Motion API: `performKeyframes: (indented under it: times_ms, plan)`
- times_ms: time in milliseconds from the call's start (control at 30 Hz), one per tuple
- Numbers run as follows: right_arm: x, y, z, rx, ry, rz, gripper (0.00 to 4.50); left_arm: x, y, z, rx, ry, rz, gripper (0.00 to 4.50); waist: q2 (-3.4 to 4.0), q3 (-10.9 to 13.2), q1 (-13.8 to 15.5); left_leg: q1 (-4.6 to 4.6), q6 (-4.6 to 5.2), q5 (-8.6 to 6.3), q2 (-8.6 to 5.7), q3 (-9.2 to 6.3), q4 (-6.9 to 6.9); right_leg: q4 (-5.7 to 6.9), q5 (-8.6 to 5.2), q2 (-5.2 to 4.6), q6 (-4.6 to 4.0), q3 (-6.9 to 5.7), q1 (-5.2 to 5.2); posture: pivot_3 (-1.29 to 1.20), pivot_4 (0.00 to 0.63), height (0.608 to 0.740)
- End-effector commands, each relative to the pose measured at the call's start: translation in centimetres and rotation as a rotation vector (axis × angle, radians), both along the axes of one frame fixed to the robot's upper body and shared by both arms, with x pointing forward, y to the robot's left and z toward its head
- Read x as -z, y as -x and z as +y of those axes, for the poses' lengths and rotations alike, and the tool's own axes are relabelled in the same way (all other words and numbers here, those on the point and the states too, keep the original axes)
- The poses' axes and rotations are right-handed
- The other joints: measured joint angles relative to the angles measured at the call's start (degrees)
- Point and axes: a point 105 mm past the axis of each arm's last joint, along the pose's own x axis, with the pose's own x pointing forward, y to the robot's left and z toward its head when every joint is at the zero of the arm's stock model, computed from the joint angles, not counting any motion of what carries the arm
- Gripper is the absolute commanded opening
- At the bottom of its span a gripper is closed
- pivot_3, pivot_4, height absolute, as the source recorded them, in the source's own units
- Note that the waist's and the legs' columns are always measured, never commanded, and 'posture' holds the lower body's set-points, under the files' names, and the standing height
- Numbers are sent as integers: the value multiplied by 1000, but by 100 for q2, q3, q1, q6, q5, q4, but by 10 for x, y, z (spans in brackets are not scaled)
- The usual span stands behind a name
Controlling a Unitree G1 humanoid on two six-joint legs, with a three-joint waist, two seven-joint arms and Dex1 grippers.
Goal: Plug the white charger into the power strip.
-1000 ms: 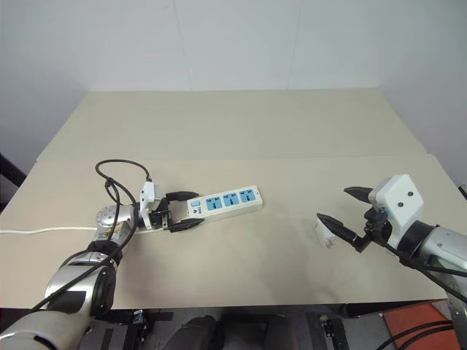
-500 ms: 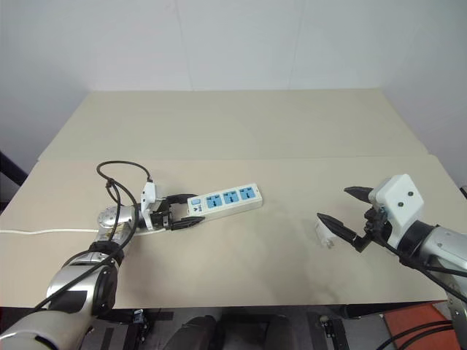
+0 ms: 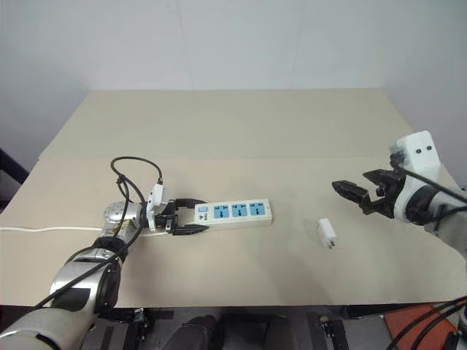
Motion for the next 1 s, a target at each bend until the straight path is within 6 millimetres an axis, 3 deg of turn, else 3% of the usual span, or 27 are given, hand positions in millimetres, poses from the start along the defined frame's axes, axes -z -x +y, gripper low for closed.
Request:
performKeyframes:
  times_ms: [33,167,433,1000]
  plan:
    - [-14,4,4,27,188,110,4500,-15,-4,-6,44,-15,-67,3257,8,-2,-9,-5,-3,2,0,0,3,0,0,-2,0,-1,-3,0,150,740]
    - [-8,6,11,-67,213,299,4500,-14,-2,-11,65,-17,-66,3257,7,-2,0,-18,-3,1,-4,-3,1,-18,1,-7,3,-12,-11,0,150,740]
    - [4,-13,-7,58,179,497,4500,-7,5,-25,119,-9,-54,3257,5,-1,-13,-19,1,-1,-8,6,3,-24,4,-16,8,-5,-10,0,150,740]
    - [34,-26,26,-10,228,699,4500,0,11,-31,150,-10,-64,3257,8,-3,-8,-72,-23,14,-9,7,14,-1,6,-15,10,-5,-75,0,150,740]
